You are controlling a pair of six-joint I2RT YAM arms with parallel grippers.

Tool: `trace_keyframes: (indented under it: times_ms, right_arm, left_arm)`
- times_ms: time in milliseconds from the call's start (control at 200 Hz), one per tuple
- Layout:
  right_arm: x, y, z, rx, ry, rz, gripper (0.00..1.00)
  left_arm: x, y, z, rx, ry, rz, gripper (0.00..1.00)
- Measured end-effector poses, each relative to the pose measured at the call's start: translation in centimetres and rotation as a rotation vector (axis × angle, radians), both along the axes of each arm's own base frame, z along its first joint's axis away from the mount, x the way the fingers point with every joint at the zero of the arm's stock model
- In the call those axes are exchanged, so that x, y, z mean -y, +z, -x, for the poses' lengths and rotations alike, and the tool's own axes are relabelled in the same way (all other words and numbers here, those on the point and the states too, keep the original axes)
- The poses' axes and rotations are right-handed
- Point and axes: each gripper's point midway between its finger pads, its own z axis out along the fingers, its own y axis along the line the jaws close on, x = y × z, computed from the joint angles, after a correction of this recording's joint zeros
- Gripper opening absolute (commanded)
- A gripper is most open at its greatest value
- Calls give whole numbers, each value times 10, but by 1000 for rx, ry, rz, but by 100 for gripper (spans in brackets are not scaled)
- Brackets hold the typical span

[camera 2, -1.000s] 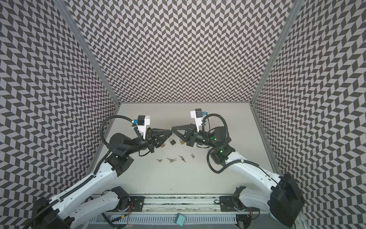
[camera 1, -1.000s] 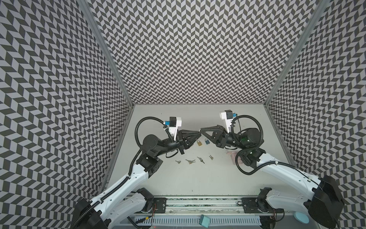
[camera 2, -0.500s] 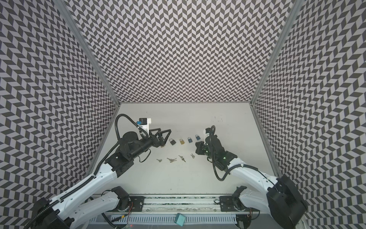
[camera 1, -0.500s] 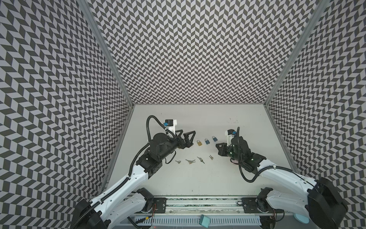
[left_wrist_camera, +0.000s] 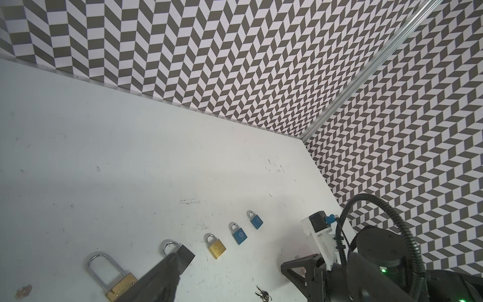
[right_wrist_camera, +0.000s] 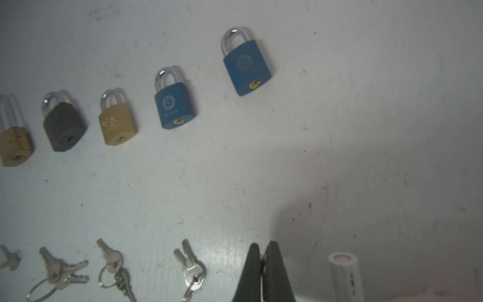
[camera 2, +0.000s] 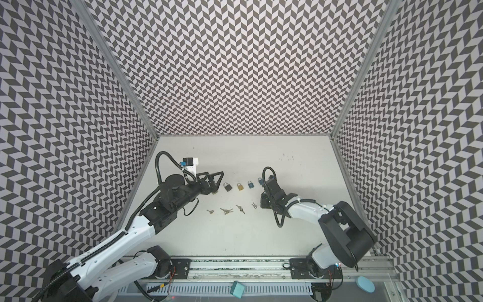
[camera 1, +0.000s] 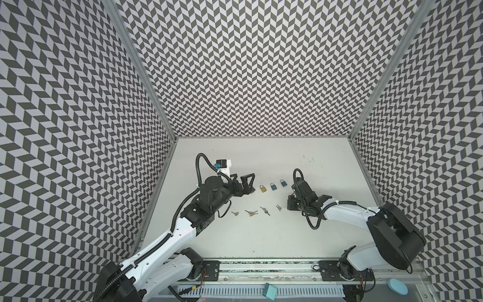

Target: Lock with the key

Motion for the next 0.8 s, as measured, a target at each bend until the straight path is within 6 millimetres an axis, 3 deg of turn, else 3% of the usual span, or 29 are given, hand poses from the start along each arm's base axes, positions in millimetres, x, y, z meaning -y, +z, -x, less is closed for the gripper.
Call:
trace_keyframes:
  times_ms: [225, 310, 381, 511, 571, 651, 801]
  right_arm:
    - [-1, 4, -12, 17, 3, 12, 44]
    - [-4, 16, -14, 45, 13, -9, 49]
    - [-5, 34, -17, 90, 10, -35, 53]
    - [2, 89, -30, 269, -48, -98, 78]
    - [13, 119, -39, 397, -103, -121, 83]
    - [37, 146, -50, 538, -201, -104, 98]
    - [109, 163, -73, 701, -426, 60, 95]
  left_arm:
    - [-17, -6, -4, -14, 72, -19, 100]
    - [-33, -9, -6, -8, 143, -15, 100]
    - [-51, -13, -7, 3, 222, -14, 100]
    - [-85, -24, -11, 85, 387, -18, 100]
    - [-99, -33, -14, 141, 449, -51, 100]
    - [-116, -49, -21, 205, 522, -143, 100]
    - [-159, -62, -35, 247, 674, -321, 100]
